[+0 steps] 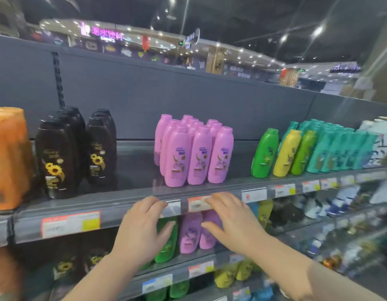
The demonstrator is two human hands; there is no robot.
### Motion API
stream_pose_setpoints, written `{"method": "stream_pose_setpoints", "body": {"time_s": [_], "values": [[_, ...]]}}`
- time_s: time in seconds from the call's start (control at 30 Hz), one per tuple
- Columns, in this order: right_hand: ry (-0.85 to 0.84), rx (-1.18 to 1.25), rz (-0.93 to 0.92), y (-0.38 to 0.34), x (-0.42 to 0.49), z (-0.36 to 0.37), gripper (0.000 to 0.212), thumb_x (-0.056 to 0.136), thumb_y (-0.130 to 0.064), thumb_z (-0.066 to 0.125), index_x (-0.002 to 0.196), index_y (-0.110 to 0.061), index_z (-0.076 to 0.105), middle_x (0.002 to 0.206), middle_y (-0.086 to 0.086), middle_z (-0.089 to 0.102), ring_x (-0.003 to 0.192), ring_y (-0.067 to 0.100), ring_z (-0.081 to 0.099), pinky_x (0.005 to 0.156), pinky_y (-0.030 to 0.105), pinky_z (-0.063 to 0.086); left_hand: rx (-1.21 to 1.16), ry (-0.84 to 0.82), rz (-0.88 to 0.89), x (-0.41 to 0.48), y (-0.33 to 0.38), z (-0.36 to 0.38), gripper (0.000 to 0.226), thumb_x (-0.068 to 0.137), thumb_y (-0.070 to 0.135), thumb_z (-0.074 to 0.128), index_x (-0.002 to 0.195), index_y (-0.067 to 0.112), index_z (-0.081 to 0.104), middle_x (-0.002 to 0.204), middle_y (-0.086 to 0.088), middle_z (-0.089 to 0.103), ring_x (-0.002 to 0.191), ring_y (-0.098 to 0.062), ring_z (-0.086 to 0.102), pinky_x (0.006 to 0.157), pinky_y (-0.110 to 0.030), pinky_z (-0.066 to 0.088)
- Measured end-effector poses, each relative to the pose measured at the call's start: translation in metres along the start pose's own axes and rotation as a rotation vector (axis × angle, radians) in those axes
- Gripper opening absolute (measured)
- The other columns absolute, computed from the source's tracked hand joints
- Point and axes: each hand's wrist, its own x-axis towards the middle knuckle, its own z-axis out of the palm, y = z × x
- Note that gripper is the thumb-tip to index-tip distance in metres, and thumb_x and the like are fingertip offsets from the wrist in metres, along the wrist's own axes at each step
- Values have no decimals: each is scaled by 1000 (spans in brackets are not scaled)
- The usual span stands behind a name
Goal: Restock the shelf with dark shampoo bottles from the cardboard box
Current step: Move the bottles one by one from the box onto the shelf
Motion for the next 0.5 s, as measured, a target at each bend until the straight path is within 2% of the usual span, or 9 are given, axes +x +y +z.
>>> {"method": "stream_pose_setpoints", "body": {"time_s": [0.07, 0.17, 0.33, 0.5], "values": [[-25, -30, 102, 37, -42, -1, 61, 85, -55, 46, 137, -26, 35, 141, -7, 36, 134, 13, 27, 109, 29, 25, -38, -154, 30, 1, 34, 28, 46, 68, 33, 77, 106, 11, 64, 105, -7, 63, 94, -32, 62, 80, -38, 52], [-69, -74, 264, 95, -117, -11, 61, 85, -55, 44, 138, -27, 31, 143, -7, 34, 135, 14, 26, 109, 31, 24, -15, -324, 88, -2, 102, 76, 53, 79, 49, 57, 124, 22, 51, 126, 1, 51, 115, -24, 50, 96, -35, 41], [-120, -139, 542, 188, -277, -38, 62, 83, -57, 44, 136, -26, 34, 140, -6, 38, 131, 19, 33, 104, 34, 32, 15, -524, 242, -33, 252, 149, 55, 81, 57, 47, 125, 25, 44, 125, 2, 46, 119, -22, 46, 95, -36, 40], [-251, -147, 829, 255, -434, -57, 68, 83, -61, 41, 140, -28, 27, 147, -7, 30, 138, 18, 22, 110, 33, 26, -8, -723, 395, -78, 394, 202, 55, 83, 55, 47, 128, 26, 42, 129, 2, 44, 122, -21, 43, 99, -36, 38]]}}
